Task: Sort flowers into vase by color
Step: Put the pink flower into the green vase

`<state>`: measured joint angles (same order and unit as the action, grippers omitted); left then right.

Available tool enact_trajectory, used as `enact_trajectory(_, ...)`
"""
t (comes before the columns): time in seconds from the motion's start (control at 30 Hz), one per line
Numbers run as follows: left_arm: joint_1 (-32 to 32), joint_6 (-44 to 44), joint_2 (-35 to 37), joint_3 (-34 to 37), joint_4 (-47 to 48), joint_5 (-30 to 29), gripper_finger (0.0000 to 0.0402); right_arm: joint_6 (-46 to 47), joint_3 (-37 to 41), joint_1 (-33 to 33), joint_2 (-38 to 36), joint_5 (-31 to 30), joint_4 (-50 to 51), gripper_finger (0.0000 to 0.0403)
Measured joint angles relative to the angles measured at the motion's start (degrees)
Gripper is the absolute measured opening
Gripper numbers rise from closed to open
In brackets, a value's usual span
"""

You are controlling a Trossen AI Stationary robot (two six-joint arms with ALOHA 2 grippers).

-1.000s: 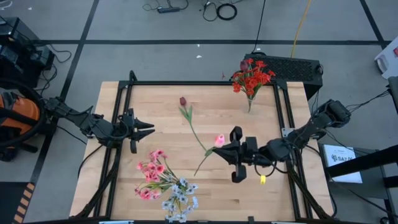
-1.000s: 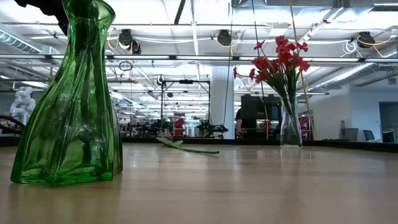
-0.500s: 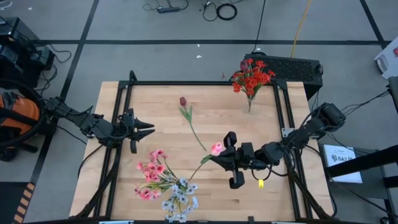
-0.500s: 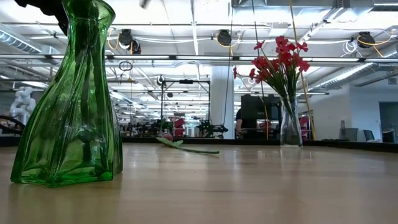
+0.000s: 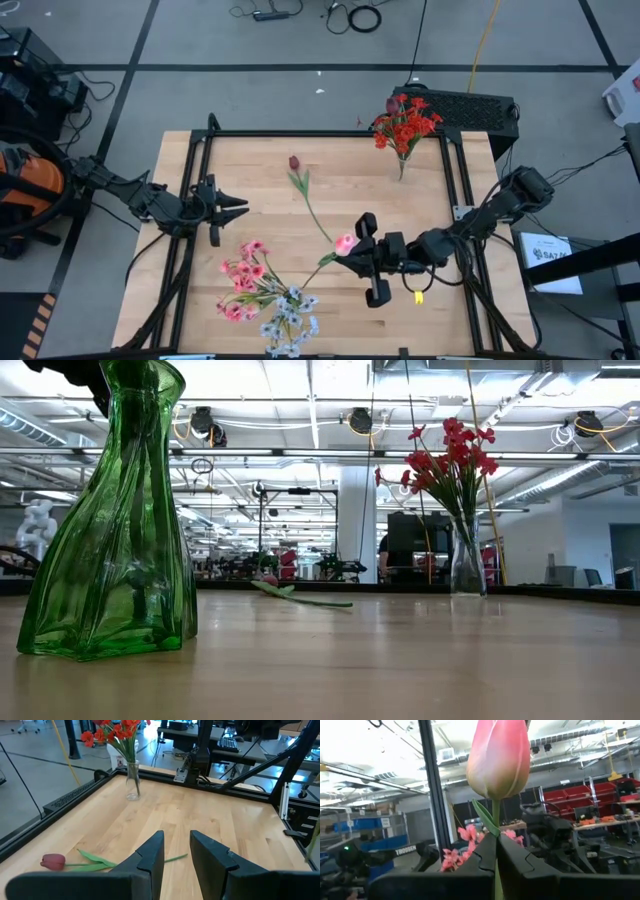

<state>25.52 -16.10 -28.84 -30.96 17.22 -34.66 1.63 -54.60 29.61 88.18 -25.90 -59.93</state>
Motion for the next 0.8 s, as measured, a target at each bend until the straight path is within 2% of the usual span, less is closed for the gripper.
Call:
enact_trajectory(0.2,0.0,0.0,0.0,0.0,0.1,0.0,0.01,-0.1,-1.8,-0.3,0.5,0.8,2.0,0.0)
enact_trajectory(0.57,0.0,0.0,0.0,0.0,2.0,0.0,0.01,-0.7,-9.1,-0.3,10.0,0.8,2.2,0.0)
enact_trajectory(0.8,0.0,0.0,0.0,0.0,1.9,0.0,0.01,0.7,-9.1,-0.4,11.3,0.5,3.8,0.0)
